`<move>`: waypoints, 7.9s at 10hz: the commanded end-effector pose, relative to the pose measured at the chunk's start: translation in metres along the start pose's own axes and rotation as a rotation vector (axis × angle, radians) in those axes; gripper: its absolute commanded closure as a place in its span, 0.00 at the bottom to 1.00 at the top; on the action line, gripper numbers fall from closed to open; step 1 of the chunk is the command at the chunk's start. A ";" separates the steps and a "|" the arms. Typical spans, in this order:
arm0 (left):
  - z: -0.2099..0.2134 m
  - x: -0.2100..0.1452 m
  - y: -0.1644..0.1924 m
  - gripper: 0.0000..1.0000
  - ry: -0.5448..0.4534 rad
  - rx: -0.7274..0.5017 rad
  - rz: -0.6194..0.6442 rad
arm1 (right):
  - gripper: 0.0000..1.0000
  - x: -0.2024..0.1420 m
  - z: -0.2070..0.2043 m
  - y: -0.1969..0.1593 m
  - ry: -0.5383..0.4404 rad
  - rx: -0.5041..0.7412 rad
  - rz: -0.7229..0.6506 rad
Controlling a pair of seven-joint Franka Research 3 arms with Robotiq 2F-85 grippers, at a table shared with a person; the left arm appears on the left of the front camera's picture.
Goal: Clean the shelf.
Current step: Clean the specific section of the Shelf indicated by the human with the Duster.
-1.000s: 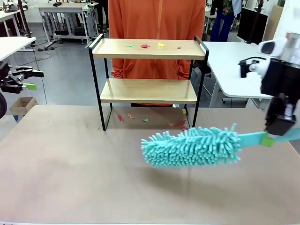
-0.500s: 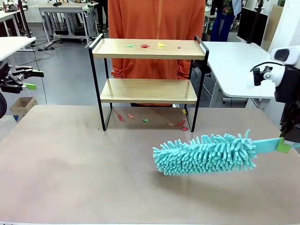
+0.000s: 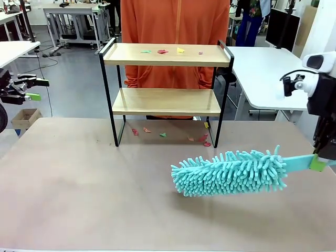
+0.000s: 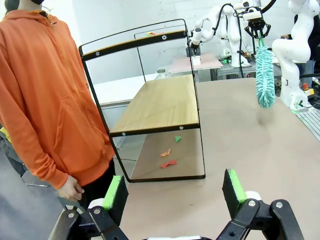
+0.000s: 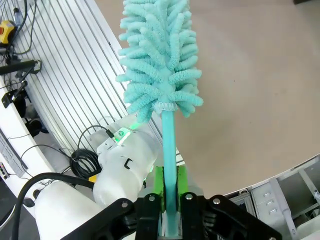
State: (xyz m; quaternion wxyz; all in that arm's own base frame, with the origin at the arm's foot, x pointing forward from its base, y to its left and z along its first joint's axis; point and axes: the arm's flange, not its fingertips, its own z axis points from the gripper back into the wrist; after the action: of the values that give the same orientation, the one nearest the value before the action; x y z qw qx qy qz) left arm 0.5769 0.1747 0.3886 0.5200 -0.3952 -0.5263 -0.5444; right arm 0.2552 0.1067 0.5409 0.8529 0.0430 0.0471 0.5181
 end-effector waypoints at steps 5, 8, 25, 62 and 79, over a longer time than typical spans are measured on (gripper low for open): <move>0.001 0.003 -0.002 0.00 -0.004 0.001 -0.004 | 0.87 0.001 0.002 0.000 0.000 -0.001 0.000; 0.001 0.003 -0.002 0.00 -0.004 0.001 -0.004 | 0.87 0.001 0.002 0.000 0.000 -0.001 0.000; 0.001 0.003 -0.002 0.00 -0.004 0.001 -0.004 | 0.87 0.079 -0.030 0.032 -0.128 -0.050 -0.194; 0.001 0.003 -0.002 0.00 -0.004 0.001 -0.004 | 0.87 0.394 -0.147 0.085 -0.605 -0.120 -0.961; 0.001 0.003 -0.002 0.00 -0.004 0.001 -0.004 | 0.87 0.476 -0.220 0.019 -0.589 -0.166 -1.181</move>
State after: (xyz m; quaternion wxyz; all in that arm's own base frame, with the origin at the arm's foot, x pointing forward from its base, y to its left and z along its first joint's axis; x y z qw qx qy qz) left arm 0.5769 0.1746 0.3885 0.5200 -0.3953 -0.5263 -0.5443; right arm 0.4303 0.5439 0.3099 0.9720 0.0851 -0.2046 -0.0784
